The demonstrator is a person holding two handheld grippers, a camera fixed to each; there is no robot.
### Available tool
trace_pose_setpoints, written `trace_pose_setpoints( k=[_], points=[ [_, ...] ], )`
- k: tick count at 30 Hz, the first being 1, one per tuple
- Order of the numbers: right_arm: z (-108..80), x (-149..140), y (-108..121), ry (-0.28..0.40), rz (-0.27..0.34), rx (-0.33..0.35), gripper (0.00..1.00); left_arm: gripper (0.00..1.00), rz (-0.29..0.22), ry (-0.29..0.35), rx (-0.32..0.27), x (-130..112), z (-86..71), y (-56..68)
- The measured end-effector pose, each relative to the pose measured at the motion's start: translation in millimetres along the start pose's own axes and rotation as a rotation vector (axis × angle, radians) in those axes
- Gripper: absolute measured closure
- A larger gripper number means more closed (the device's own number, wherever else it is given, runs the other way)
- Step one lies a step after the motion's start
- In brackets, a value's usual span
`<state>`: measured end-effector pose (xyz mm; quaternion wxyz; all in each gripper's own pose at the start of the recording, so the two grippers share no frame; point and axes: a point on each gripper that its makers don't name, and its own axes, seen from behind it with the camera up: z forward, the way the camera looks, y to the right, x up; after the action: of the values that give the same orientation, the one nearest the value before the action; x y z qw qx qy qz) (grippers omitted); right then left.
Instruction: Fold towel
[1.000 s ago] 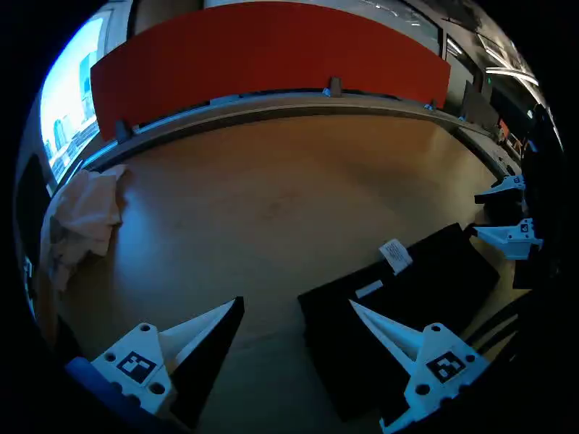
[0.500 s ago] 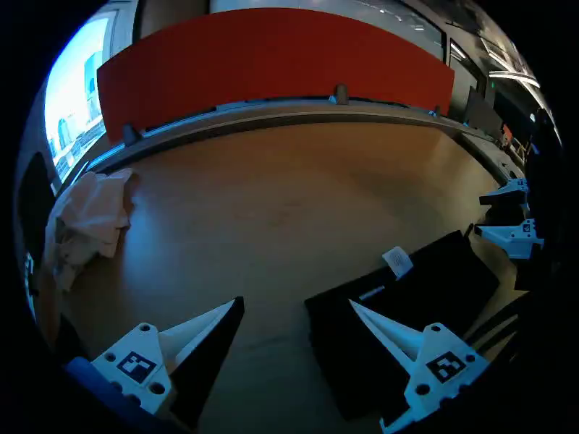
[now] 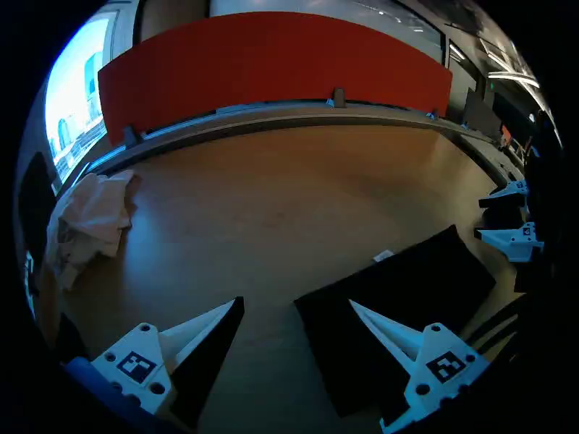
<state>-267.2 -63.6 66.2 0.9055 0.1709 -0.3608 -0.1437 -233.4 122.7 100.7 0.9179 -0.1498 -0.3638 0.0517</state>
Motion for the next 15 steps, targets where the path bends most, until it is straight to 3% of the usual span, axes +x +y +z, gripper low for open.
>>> trace_pose_setpoints(
  k=[15],
  points=[
    [-31.9, -17, -14, 0.009, 0.013, 0.022, 0.0, 0.04, -0.025, -0.01, 0.006, -32, -32.0, 9.7]
  ],
)
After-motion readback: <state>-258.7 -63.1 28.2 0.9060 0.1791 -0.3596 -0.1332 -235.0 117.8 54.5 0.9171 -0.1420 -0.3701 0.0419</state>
